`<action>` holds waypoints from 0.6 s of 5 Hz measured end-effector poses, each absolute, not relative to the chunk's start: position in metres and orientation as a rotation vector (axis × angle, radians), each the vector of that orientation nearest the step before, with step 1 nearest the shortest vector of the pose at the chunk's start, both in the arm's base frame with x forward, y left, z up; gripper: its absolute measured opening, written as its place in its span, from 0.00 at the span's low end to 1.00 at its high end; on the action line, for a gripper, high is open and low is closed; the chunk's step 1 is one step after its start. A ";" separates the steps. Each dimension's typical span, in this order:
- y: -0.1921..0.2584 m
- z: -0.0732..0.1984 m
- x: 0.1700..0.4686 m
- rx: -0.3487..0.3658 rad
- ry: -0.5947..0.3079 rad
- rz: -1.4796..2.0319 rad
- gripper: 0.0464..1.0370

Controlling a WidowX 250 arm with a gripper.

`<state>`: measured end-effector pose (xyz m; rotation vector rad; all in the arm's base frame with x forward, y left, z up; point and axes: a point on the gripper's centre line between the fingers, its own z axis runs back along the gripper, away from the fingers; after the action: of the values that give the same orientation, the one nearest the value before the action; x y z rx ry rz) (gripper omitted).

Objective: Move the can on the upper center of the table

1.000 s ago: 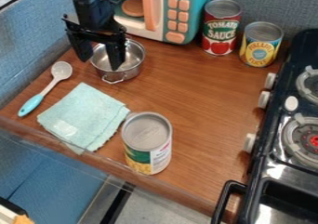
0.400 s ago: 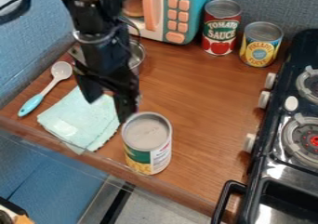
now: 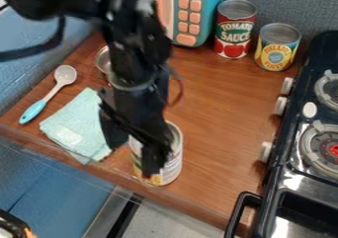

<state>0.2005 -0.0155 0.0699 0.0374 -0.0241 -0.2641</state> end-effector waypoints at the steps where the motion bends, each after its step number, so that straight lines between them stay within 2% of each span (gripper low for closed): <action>1: -0.019 0.057 0.194 0.019 0.044 -0.227 0.96; 3: -0.003 0.022 0.203 0.026 0.165 -0.152 0.96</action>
<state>0.2032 -0.0034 0.0217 0.0263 0.1649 -0.1521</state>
